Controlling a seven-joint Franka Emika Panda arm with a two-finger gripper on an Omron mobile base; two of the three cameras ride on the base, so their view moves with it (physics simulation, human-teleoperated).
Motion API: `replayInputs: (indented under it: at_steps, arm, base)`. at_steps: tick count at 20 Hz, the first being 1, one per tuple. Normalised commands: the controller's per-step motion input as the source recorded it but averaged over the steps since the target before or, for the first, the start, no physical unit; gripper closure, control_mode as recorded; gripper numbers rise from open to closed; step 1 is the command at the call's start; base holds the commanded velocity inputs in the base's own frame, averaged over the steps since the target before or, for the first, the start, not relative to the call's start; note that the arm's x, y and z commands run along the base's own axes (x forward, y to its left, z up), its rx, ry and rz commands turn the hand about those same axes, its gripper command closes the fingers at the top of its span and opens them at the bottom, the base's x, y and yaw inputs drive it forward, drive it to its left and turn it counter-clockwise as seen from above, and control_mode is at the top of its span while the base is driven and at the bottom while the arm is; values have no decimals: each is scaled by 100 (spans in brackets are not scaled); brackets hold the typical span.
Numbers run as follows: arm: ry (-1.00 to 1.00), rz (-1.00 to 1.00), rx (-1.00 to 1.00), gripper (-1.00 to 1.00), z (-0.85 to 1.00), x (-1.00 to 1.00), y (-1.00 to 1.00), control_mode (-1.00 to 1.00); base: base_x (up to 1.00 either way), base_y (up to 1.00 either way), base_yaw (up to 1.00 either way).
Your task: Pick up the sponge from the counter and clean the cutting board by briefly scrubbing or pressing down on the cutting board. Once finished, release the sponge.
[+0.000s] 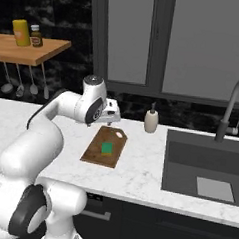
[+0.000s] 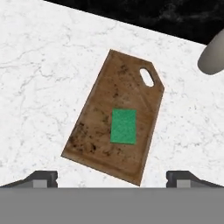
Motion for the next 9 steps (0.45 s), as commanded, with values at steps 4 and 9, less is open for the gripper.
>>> replayInputs:
  at_steps: [4, 9]
  arm:
    - [-22, 0, 12, -100, 100, -71, 0, -100]
    - [-18, 0, 9, -100, 88, -62, 0, -100]
  base:
    - [0, 0, 0]
    - [0, 0, 0]
